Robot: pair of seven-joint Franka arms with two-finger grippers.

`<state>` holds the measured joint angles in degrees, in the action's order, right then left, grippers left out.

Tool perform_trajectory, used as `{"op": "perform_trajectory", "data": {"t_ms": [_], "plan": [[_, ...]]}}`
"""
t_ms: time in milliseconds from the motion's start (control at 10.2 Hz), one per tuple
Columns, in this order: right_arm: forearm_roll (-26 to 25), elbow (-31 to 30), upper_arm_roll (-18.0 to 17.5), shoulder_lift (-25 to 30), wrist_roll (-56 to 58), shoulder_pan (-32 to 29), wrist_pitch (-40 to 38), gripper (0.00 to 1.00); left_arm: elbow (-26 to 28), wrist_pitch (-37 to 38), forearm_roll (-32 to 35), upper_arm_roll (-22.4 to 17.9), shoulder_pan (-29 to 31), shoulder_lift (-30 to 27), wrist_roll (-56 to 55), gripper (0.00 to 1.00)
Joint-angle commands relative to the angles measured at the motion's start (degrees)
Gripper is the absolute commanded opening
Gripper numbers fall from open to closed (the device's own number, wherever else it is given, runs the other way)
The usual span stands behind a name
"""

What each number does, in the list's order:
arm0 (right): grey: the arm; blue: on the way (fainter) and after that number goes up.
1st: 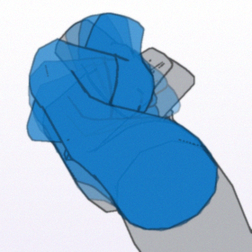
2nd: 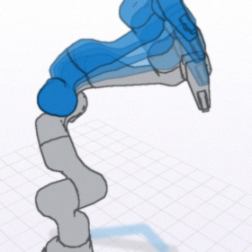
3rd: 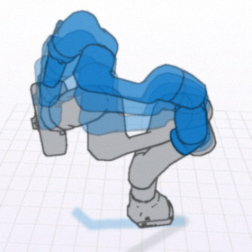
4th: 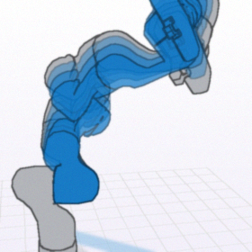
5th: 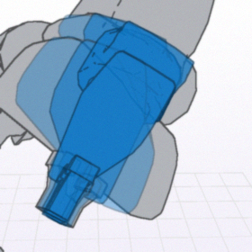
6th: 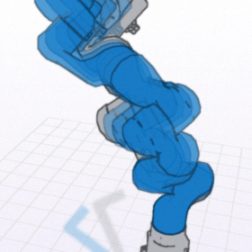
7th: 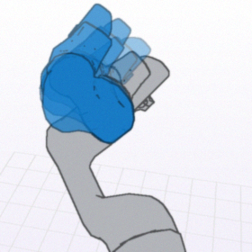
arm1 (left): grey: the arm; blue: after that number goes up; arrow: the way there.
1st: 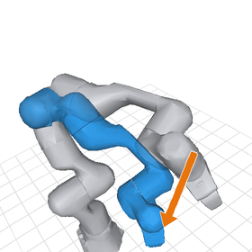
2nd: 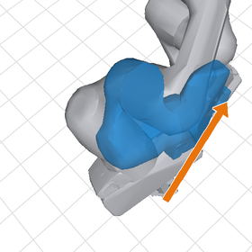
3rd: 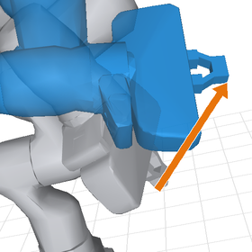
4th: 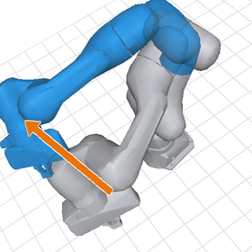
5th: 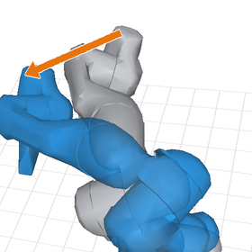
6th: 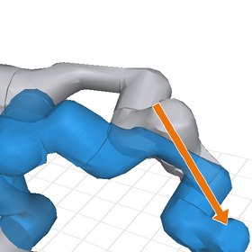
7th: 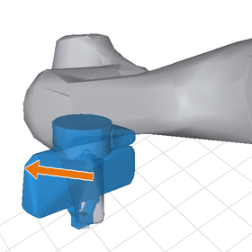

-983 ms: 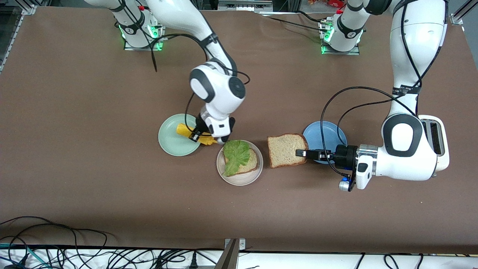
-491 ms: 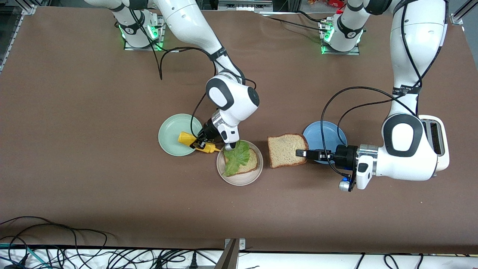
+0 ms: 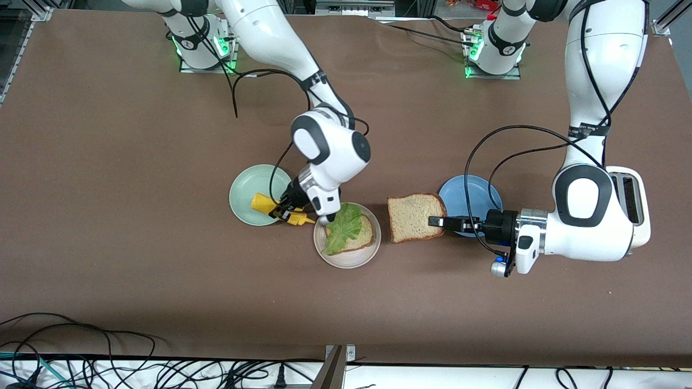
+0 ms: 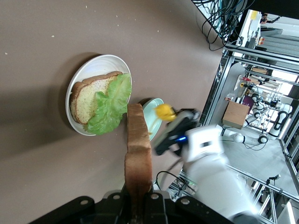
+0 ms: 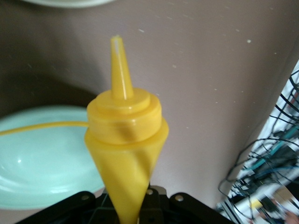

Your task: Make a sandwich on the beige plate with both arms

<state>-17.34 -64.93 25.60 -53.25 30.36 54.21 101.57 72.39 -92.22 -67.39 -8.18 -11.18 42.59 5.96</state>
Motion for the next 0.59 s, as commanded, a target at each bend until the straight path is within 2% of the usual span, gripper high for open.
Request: {"op": "perform_trajectory", "data": {"t_ms": [0,197,295,491], "plan": [[10.6,0.1,-1.3,8.6,16.8,-10.0,-1.8,0.00,-0.5,0.8,-1.3,-0.2,0.0,0.0,-0.4,0.00],[23.3,-4.3,-1.4,14.5,28.4,-18.8,-2.8,0.00,-0.6,0.8,-1.5,0.1,-0.5,0.0,-0.3,0.00],[28.1,-9.1,-1.4,18.7,32.7,-21.6,-2.9,0.00,-0.5,0.6,-2.0,0.3,-0.9,0.2,-0.5,0.00],[34.6,-17.7,-1.4,25.1,43.1,-26.6,-2.9,0.00,-0.5,0.3,-2.0,0.3,-2.8,0.4,-0.6,0.00]]}}
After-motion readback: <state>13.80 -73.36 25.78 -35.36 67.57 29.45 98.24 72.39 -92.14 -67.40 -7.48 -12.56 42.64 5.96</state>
